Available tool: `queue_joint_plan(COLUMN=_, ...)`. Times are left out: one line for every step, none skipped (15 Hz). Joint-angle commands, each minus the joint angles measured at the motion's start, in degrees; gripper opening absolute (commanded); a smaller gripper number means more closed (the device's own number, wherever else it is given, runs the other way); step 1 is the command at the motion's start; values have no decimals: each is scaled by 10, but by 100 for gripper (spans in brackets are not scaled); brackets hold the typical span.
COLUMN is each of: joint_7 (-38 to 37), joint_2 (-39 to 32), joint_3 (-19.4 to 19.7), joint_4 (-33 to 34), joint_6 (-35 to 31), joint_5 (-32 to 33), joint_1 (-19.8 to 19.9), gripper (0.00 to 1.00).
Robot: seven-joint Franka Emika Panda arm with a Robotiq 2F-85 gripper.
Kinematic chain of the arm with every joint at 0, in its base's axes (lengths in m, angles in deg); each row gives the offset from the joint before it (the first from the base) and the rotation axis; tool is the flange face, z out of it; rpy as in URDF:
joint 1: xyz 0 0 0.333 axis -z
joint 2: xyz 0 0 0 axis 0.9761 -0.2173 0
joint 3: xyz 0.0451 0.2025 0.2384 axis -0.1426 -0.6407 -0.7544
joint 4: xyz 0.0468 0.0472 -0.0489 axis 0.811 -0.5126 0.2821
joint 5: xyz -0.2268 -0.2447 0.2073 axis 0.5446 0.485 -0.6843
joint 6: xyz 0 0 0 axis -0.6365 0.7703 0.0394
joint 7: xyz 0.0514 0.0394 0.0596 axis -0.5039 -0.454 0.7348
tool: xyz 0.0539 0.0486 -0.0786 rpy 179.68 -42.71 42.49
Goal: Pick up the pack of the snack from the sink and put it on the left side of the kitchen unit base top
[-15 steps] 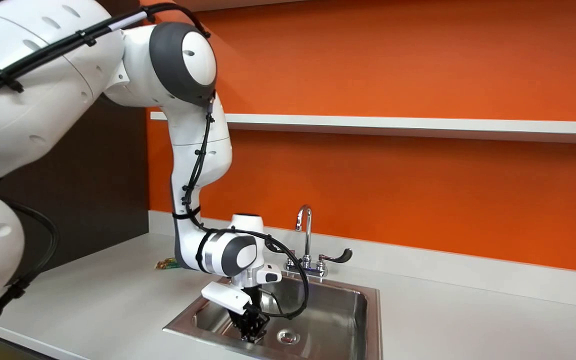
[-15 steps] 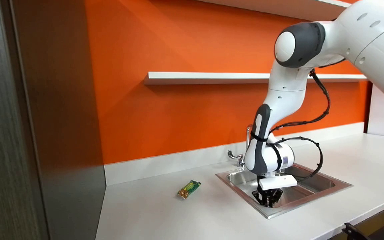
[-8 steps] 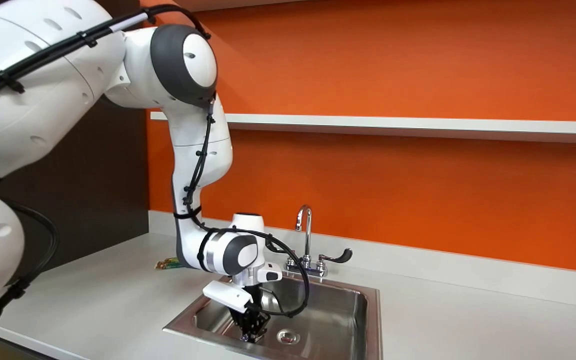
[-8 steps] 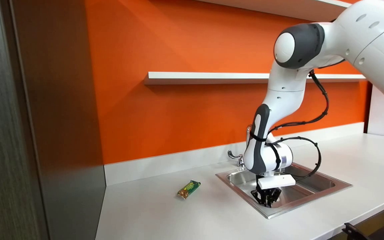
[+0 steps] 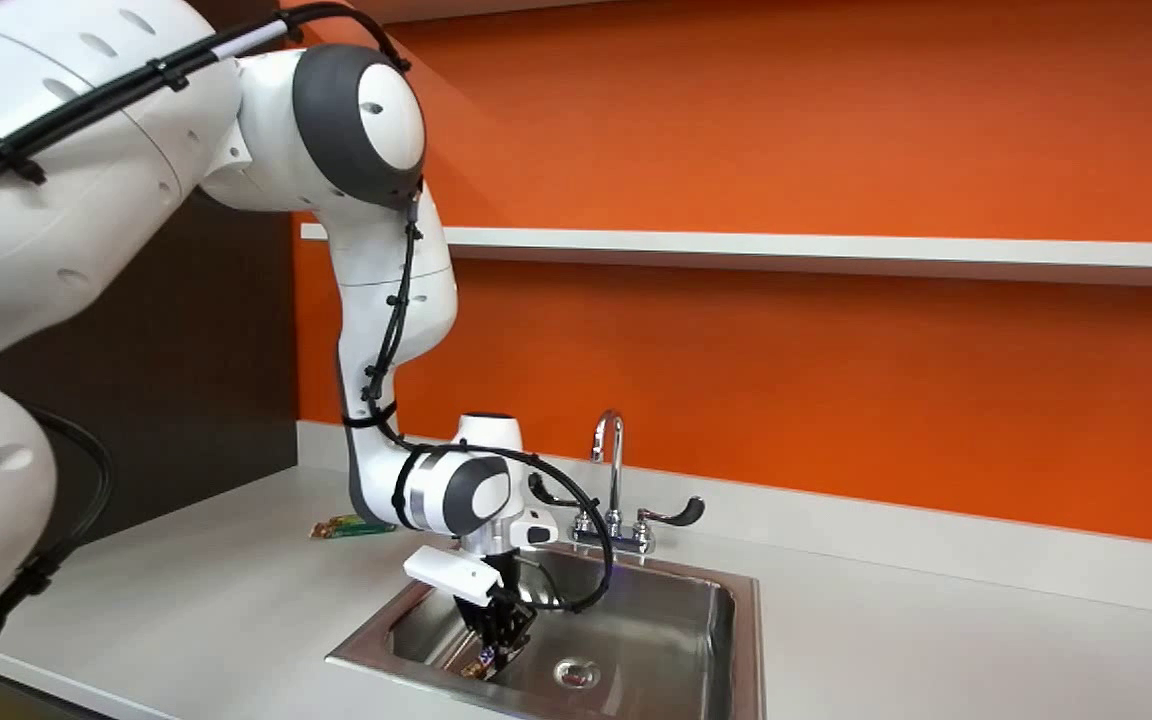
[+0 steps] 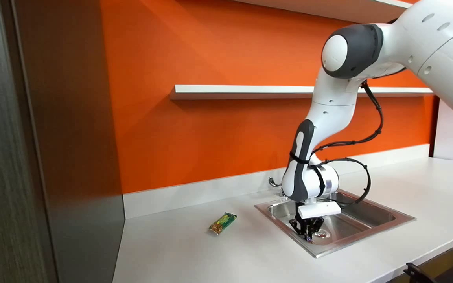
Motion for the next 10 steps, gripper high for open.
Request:
queue_joint_plan(joint_7=-10, joint_2=43, joint_3=6, joint_4=-18, joint_6=22, joint_5=8, joint_1=-14, gripper=5)
queue_joint_plan(joint_7=-9, joint_2=50, joint_3=5, joint_4=-21, joint_6=21, joint_5=8, joint_1=-14, gripper=5)
queue_joint_plan(joint_7=-8, joint_2=60, joint_3=3, joint_4=-27, joint_6=22, joint_5=8, joint_1=-14, gripper=5)
queue_joint_plan(joint_7=-8, joint_2=69, joint_3=4, joint_4=-33, joint_6=22, joint_5=9, joint_1=-17, gripper=5)
queue_joint_plan(joint_7=-8, joint_2=80, joint_3=4, joint_4=-41, joint_6=19, joint_5=10, joint_1=-18, gripper=5)
queue_joint_plan(joint_7=-10, joint_2=91, joint_3=7, joint_4=-49, joint_6=19, joint_5=12, joint_1=-22, gripper=5)
queue_joint_plan(joint_7=-9, joint_2=105, joint_3=7, joint_4=-59, joint_6=18, joint_5=14, joint_1=-24, gripper=5)
queue_joint_plan(joint_7=-7, joint_2=119, joint_3=5, joint_4=-68, joint_6=20, joint_5=15, joint_1=-25, gripper=5)
queue_joint_plan(joint_7=-7, joint_2=133, joint_3=6, joint_4=-79, joint_6=21, joint_5=17, joint_1=-28, gripper=5)
queue_joint_plan(joint_7=-7, joint_2=148, joint_3=6, joint_4=-89, joint_6=24, joint_5=20, joint_1=-31, gripper=5)
